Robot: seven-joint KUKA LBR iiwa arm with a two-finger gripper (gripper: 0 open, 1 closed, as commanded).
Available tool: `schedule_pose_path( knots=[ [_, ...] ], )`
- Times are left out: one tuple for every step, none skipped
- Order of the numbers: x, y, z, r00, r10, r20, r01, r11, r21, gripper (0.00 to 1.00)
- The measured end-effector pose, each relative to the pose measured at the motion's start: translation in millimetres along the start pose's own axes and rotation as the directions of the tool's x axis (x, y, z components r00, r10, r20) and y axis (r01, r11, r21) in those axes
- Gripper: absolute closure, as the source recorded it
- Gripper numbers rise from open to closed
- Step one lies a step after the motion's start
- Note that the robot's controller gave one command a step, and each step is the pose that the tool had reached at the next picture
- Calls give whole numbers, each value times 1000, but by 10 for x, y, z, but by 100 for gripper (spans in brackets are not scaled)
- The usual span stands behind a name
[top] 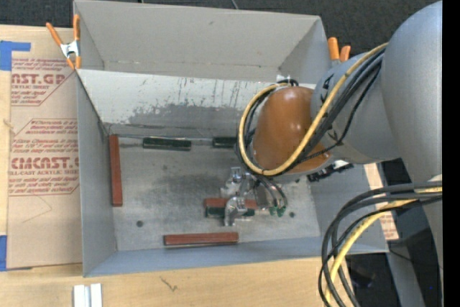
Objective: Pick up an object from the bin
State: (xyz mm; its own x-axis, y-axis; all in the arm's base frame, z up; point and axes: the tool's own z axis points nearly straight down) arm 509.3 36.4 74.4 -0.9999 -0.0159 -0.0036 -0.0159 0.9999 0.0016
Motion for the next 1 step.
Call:
schedule_pose_path(
  knots=[
    [137, -320, -2025, 999, 43, -4, -43, 999, 2, 100]
  ],
)
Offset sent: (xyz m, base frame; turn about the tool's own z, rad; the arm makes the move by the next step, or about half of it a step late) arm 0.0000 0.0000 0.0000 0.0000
